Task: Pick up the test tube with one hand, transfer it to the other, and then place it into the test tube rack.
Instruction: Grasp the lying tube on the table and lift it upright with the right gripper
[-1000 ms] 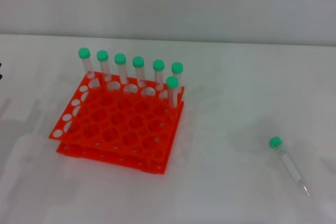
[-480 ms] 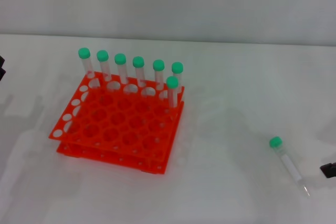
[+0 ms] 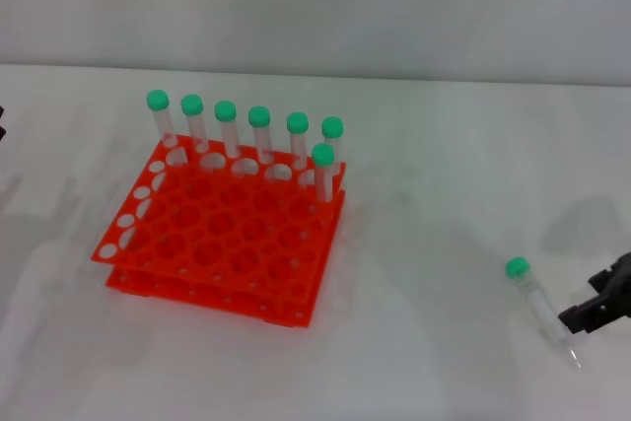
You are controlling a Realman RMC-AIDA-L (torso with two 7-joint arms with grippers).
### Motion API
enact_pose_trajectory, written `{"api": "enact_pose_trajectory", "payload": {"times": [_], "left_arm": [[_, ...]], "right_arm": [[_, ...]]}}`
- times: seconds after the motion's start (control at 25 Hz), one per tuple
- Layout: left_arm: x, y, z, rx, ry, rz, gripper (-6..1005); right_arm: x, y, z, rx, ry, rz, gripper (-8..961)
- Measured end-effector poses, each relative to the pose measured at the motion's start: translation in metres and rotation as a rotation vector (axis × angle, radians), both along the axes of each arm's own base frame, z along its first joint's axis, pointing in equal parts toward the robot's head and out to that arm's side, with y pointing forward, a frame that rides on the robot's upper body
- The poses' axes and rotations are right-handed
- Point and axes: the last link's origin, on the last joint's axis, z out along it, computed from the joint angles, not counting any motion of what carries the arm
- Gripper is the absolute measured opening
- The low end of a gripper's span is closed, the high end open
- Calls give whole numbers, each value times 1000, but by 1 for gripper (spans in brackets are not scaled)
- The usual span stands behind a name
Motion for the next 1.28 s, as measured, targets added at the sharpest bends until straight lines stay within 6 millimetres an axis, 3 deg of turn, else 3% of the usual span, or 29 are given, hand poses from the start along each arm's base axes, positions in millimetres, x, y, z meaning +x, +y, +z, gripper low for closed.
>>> {"api": "enact_pose_trajectory", "payload": {"times": [0.2, 0.88, 1.28], "left_arm": [[0, 0, 0, 0, 0, -1, 769], [1, 0, -2, -2, -4, 0, 759], [1, -1, -4, -3, -8, -1, 753]], "right_arm": [[2, 8, -14, -17, -50, -23, 692], [2, 5, -46, -64, -129, 5, 677], [14, 11, -49, -40, -154, -14, 616]]}}
